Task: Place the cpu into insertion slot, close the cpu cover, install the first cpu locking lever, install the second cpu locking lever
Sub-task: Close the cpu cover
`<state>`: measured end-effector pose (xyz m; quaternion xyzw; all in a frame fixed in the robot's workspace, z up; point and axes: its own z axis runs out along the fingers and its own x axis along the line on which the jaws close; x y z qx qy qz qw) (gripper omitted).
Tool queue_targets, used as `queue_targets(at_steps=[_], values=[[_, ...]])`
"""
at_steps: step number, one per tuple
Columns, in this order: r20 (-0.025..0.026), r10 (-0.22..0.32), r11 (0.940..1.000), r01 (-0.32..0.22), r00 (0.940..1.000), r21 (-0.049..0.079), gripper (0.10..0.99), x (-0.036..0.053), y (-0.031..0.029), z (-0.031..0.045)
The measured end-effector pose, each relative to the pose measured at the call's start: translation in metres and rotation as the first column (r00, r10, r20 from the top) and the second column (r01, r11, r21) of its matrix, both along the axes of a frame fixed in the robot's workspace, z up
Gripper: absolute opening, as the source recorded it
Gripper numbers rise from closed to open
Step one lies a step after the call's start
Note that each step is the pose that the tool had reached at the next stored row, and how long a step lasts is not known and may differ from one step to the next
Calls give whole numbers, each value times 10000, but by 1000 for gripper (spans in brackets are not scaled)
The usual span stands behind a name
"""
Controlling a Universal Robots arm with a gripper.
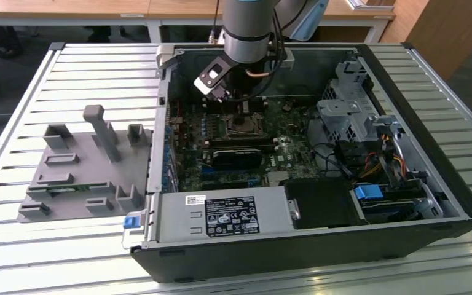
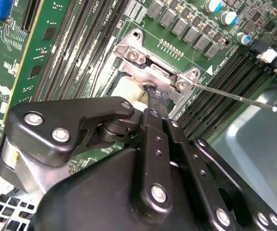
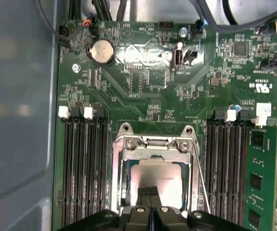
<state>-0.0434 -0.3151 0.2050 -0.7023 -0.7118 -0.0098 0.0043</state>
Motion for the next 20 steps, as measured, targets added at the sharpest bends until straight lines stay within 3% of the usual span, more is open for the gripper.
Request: queue_targets(at_steps=[1,5,8,16,20], values=[[14,0,10000,0,10000,0,106,-1,0,6],[148,50,10000,-50,9999,0,106,-37,0,7],[200,88,10000,-88,9998,-2,106,-84,0,5],[206,95,10000,-95,9997,-7,106,-114,-1,-51],[204,94,10000,-94,9997,-10,106,-83,0,-66]])
